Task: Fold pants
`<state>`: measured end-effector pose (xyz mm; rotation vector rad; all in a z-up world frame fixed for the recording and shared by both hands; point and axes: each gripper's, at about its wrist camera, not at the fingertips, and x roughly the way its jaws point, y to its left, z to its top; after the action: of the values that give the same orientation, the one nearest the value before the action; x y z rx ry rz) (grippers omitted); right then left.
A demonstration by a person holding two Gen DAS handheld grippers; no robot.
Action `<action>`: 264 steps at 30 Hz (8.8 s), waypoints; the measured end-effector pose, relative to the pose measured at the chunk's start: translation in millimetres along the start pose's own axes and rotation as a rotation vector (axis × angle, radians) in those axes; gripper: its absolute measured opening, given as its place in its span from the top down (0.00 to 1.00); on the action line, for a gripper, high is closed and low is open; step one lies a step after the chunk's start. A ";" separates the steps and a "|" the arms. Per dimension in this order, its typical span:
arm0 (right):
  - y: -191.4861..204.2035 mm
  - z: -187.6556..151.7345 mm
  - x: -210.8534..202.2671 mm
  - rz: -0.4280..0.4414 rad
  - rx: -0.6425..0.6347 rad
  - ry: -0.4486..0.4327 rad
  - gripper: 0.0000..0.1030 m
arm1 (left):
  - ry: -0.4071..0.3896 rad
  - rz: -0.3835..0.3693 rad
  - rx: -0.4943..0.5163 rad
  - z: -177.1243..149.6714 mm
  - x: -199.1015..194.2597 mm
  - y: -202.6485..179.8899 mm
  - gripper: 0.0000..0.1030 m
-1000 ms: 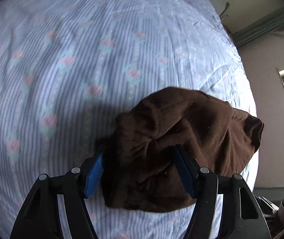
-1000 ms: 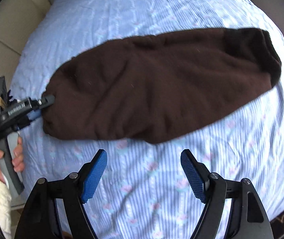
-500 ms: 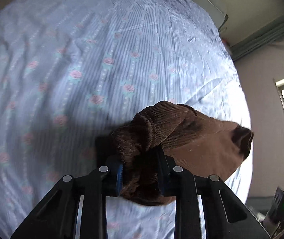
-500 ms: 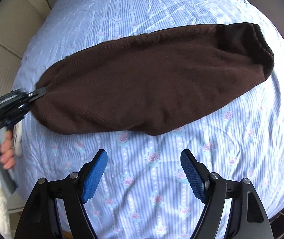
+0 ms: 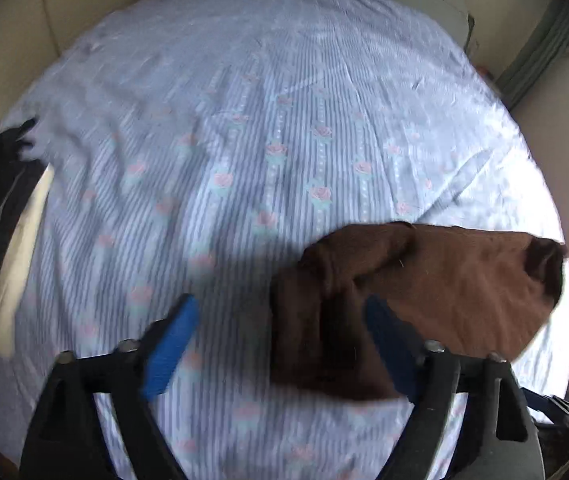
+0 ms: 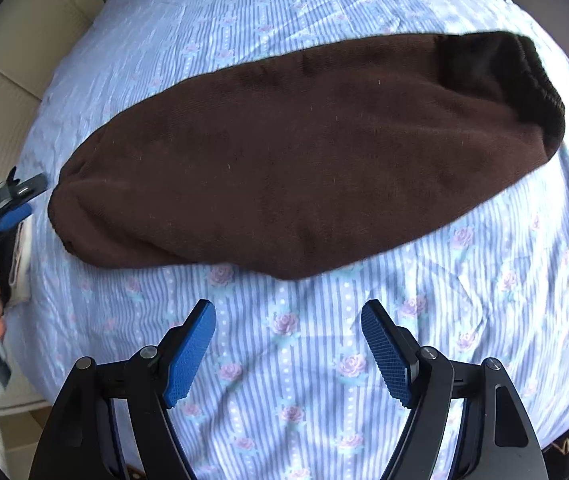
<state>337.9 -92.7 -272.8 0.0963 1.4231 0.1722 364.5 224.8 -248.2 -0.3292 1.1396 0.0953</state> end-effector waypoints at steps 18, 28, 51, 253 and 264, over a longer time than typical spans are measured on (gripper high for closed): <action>-6.8 -8.9 27.5 0.066 -0.033 0.052 0.27 | 0.207 -0.421 -0.540 -41.8 87.1 5.3 0.67; 6.9 26.7 3.9 0.237 -0.069 -0.042 0.28 | 0.056 -0.346 -0.437 35.7 25.2 -30.4 0.81; 43.6 73.5 44.8 0.206 -0.251 0.001 0.33 | 0.084 -0.261 -0.436 39.2 44.7 -5.4 0.82; -13.2 59.5 -23.6 0.154 0.053 -0.014 0.29 | 0.144 -0.195 -0.417 -22.7 12.8 -9.1 0.58; -15.0 58.2 -37.5 0.183 0.102 -0.072 0.29 | -0.023 -0.248 -0.128 28.4 -48.6 -35.2 0.64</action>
<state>391.2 -112.0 -230.3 0.3143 1.3510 0.2440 377.4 204.6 -186.3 -0.5792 1.0641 -0.0471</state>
